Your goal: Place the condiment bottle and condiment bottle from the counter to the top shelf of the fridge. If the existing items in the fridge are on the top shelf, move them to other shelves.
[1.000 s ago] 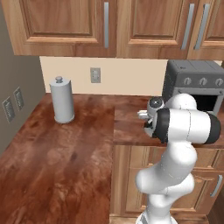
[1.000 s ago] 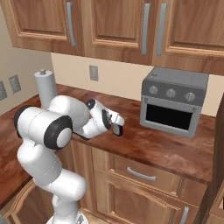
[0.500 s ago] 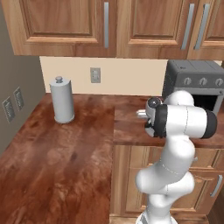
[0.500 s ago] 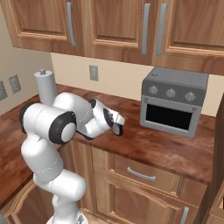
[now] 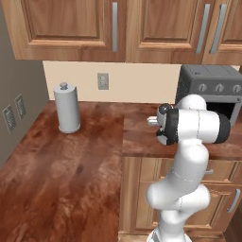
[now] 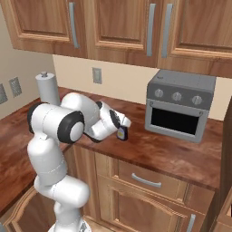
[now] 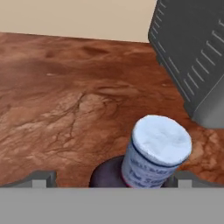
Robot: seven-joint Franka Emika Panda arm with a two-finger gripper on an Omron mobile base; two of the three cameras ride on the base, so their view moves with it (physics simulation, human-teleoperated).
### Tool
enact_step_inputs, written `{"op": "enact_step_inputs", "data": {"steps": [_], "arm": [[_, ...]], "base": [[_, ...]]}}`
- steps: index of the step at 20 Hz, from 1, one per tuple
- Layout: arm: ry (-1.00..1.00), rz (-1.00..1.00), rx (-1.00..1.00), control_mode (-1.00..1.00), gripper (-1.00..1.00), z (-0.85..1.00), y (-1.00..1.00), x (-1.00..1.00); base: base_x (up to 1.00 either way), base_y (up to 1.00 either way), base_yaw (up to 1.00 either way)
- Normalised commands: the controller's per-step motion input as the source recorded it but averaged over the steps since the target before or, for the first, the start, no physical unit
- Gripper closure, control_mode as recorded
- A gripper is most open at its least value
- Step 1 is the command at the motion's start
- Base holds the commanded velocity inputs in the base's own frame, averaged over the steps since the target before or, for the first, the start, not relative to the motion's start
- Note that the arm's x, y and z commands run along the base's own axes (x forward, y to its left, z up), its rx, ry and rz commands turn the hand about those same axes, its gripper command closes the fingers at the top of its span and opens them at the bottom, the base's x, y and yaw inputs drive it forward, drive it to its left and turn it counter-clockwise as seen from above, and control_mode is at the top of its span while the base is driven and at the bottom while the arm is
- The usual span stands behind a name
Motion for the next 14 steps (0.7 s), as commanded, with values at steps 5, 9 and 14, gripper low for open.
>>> {"op": "enact_step_inputs", "data": {"steps": [5, 9, 14], "arm": [[0.00, 0.00, 0.00, -1.00, -1.00, -0.03, -0.06, 0.16], [0.00, 0.00, 0.00, -1.00, 1.00, -0.03, -0.02, 0.13], [0.00, 0.00, 0.00, -1.00, 1.00, 0.00, 0.00, 0.01]], "base": [[0.00, 0.00, 0.00], [0.00, 0.00, 0.00], [0.00, 0.00, 0.00]]}}
